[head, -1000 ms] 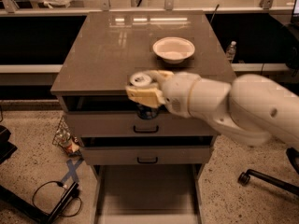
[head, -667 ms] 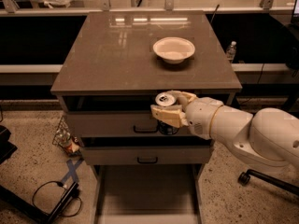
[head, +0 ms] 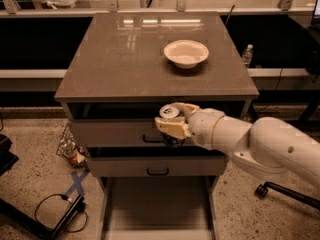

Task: Place pepsi can into bottom drawer

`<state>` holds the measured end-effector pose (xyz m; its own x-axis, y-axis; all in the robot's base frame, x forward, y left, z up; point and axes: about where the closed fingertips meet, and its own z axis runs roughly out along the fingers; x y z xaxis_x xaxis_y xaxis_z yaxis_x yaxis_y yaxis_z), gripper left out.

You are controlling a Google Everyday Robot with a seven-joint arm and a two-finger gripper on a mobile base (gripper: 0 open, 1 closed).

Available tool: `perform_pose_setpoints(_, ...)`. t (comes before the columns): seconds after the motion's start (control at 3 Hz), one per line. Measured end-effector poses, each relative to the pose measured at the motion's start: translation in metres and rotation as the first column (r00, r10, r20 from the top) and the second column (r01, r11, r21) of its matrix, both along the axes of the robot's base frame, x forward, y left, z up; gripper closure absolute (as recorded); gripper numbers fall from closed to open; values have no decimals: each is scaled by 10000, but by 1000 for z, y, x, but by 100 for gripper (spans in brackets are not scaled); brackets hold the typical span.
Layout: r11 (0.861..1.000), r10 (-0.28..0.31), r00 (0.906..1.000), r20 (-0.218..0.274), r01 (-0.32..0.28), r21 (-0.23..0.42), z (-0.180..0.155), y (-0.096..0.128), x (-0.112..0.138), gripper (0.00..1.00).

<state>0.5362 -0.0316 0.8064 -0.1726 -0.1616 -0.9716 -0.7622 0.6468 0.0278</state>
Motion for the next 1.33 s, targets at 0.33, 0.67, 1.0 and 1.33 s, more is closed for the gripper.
perform_pose_setpoints(0.33, 9991, 221, 9995, -226, -212, 380, -67, 4, 17, 100)
perform_pose_setpoints(0.67, 9961, 633, 9978, 191, -644, 606, -125, 1, 15, 100)
perform_pose_setpoints(1.0, 9917, 856, 9945, 610, -910, 907, -192, -17, -4, 100)
perform_pose_setpoints(1.33, 9849, 1106, 9925, 520, -1164, 1278, -256, -27, -22, 100)
